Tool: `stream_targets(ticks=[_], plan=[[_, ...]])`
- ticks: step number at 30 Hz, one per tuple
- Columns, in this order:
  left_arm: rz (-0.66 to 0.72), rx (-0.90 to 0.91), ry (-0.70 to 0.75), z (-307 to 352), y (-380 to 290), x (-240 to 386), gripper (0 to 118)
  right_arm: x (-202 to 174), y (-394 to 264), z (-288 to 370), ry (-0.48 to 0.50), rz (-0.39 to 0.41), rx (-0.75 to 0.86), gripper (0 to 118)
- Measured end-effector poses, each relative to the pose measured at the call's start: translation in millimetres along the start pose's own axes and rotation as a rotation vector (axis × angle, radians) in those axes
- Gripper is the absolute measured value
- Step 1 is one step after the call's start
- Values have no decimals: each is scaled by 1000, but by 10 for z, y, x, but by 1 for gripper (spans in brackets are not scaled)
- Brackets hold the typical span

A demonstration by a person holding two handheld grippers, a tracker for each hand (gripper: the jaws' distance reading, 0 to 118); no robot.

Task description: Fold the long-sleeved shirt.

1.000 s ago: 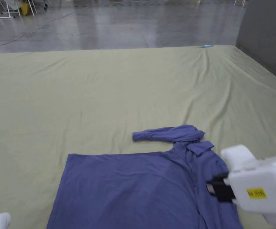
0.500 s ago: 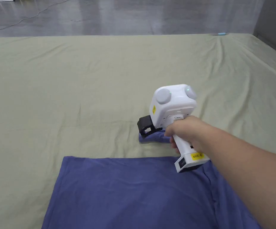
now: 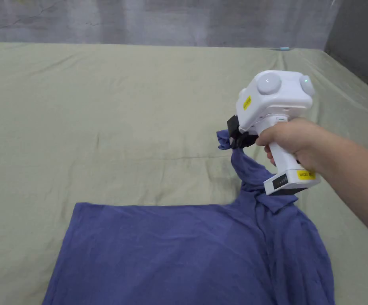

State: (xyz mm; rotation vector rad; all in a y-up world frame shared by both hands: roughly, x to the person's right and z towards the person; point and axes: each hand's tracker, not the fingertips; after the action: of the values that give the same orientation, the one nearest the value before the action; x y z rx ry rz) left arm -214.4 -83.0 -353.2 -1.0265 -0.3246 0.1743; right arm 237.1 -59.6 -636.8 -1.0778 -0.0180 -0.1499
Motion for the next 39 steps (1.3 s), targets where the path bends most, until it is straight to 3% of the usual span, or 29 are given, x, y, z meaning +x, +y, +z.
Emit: stream_targets(ticks=[10,15,19,23,26,29,31,32,33,34,35,38,39], plan=[[-17,26,-17,342,-197,141,0,-30,-1183,1806,43,224,117,6],[-25,12,-21,460,-356,190,0,-75,-2118,1743,-18,340,-7,6],[-20,0,-17,519,-484,174,0,26,-2816,1199,12,268,-188,6],[-2,-18,-8,518,-571,162,0,7,-3317,544,-31,285,-370,6],[2,-25,-6,506,-618,111,0,5,-3436,256,-70,310,-368,6],[9,-27,-7,534,-639,90,0,18,-3326,320,-61,243,-378,8],[18,-25,-10,548,-637,77,0,58,-3227,427,-55,231,-393,24],[20,-22,-10,558,-626,73,0,117,-3137,559,-10,168,-362,43],[18,-19,-10,575,-615,72,0,155,-3062,757,-3,89,-283,73],[14,-16,-9,591,-605,76,0,170,-3005,931,1,60,-206,89],[7,-12,-6,608,-593,82,0,173,-2978,1182,10,35,-110,94],[-10,2,7,624,-565,91,0,126,-3001,1713,55,-33,-1,94],[-13,5,10,623,-563,91,0,75,-3090,1852,77,-51,11,82]])
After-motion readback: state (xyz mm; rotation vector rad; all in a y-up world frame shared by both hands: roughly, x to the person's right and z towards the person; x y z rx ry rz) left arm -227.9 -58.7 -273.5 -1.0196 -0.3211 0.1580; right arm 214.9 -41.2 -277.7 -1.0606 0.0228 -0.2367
